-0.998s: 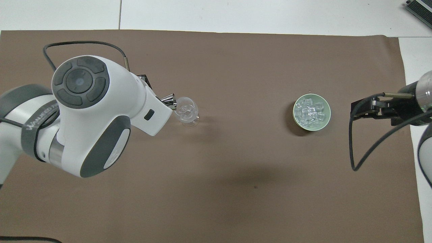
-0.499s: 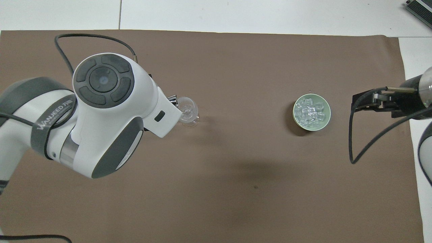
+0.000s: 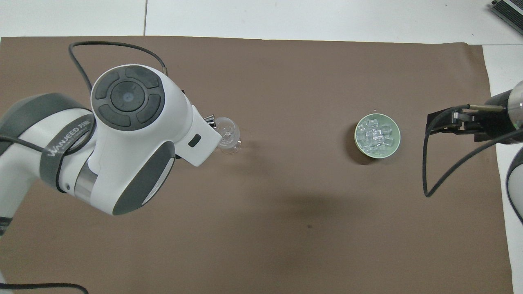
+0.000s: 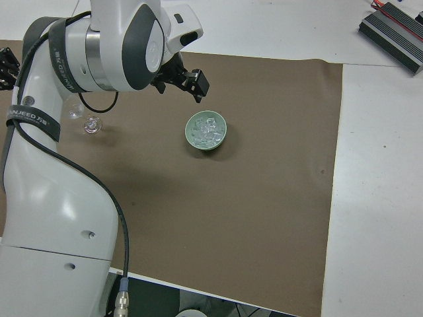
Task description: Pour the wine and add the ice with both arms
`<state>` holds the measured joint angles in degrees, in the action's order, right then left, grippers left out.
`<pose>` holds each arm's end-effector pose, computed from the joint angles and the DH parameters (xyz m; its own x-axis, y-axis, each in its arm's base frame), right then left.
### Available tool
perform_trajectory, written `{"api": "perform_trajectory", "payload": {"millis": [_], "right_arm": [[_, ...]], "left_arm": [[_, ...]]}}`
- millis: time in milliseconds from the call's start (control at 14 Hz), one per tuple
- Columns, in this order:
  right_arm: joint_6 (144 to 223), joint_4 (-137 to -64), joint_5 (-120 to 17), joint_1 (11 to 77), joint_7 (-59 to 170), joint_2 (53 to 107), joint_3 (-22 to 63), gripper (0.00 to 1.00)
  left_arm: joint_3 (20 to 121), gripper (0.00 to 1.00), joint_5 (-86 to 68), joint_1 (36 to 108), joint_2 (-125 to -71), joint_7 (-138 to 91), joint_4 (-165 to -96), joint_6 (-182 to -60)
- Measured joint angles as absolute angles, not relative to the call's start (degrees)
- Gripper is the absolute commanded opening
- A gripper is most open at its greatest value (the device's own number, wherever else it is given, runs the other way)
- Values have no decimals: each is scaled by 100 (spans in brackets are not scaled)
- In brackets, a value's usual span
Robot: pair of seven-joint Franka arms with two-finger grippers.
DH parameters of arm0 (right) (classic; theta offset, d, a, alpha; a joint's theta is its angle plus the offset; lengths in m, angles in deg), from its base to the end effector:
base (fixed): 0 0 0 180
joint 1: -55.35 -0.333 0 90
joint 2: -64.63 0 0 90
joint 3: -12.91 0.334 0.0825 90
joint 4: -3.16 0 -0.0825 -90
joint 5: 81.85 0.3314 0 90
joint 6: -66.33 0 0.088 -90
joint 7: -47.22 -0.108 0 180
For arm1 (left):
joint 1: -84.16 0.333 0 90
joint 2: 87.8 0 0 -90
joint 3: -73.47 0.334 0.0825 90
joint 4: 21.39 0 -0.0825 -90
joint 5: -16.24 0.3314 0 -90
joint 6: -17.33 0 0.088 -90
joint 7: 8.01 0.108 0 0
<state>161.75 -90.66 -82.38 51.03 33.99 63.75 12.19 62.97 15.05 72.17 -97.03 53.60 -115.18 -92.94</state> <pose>0.5042 0.0307 0.6295 0.9851 -0.1665 0.0442 -0.1666 -0.9860 -0.0011 0.5354 -0.2146 0.5606 0.1076 -0.9887 0.1046 -0.9891 -0.1171 -0.0895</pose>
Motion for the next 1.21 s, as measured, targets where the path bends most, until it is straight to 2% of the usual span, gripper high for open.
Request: {"api": "perform_trajectory", "payload": {"millis": [285, 641, 926, 1211], "right_arm": [[16730, -9484, -8238, 5103, 3399, 6453, 1219, 100], [17702, -10268, -8238, 5083, 3400, 6656, 1228, 100], [18266, -10529, -8238, 5047, 3399, 6964, 1229, 100], [18924, -10772, -8238, 5037, 3400, 7310, 1232, 100]], "left_arm": [[6320, 0, 171, 8136, -9774, 6937, -11526, -9284], [6342, 0, -1686, 9550, -10213, 8923, -11620, -8718], [6350, 0, -3091, 10676, -11100, 10570, -11652, -7815], [6319, 0, -4136, 11225, -12006, 11573, -11658, -7135]]}}
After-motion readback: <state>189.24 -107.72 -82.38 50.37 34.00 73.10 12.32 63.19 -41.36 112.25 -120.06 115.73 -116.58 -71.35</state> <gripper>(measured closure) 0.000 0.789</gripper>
